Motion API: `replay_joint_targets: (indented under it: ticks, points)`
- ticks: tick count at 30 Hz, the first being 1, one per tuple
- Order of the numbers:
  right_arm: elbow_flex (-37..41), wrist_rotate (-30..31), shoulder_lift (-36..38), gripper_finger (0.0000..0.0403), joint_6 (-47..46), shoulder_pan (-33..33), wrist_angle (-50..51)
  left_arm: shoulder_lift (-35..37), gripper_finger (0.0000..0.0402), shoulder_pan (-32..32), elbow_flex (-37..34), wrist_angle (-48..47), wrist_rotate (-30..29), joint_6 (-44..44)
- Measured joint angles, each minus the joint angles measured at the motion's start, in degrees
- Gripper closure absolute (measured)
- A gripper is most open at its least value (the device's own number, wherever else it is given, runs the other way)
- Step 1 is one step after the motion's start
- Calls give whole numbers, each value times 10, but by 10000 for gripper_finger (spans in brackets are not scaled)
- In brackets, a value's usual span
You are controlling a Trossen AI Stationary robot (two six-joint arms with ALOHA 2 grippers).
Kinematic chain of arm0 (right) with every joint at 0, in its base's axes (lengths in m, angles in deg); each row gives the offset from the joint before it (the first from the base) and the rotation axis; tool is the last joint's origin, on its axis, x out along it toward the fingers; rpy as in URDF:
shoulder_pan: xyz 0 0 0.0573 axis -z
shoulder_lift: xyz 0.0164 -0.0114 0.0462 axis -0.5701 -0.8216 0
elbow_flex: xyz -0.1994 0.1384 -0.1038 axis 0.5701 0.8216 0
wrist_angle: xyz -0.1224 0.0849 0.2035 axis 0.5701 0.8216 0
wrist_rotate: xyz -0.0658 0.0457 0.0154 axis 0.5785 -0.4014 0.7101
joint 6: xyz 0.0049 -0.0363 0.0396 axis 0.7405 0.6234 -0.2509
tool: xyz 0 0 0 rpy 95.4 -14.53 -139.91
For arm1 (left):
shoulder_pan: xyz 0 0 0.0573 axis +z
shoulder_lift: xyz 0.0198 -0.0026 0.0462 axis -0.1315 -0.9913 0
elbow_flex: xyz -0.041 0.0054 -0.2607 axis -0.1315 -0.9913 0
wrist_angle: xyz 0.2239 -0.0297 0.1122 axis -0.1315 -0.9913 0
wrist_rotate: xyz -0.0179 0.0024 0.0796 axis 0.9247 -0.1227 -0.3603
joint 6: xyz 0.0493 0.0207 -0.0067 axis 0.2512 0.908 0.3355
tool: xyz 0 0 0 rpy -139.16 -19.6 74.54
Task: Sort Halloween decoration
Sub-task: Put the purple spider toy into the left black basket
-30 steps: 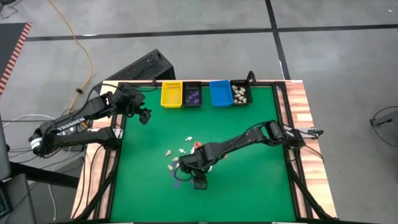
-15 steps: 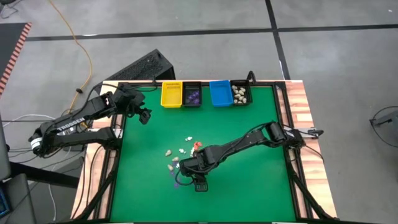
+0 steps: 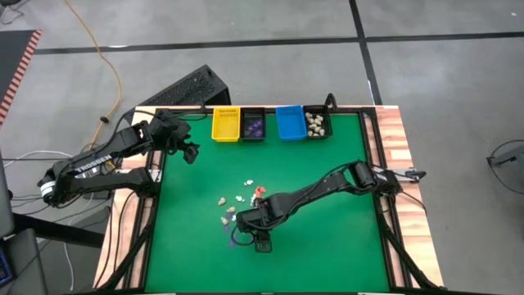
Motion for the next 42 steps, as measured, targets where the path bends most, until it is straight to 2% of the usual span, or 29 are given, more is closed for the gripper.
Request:
replay_joint_targets:
  ticks: [13,16,28,39,42]
  points:
    - [0,10,-18,163,-1,-12,18,0,145,0,0,-1,-1,1]
    - [0,12,-18,187,-2,-12,19,0,145,0,0,0,-2,1]
    - [0,13,-19,326,-15,-12,21,0,145,0,0,0,-2,1]
    - [0,9,-19,388,-61,-10,26,0,145,0,0,0,-2,1]
    - [0,9,-19,389,-76,-9,26,0,145,0,0,0,-2,1]
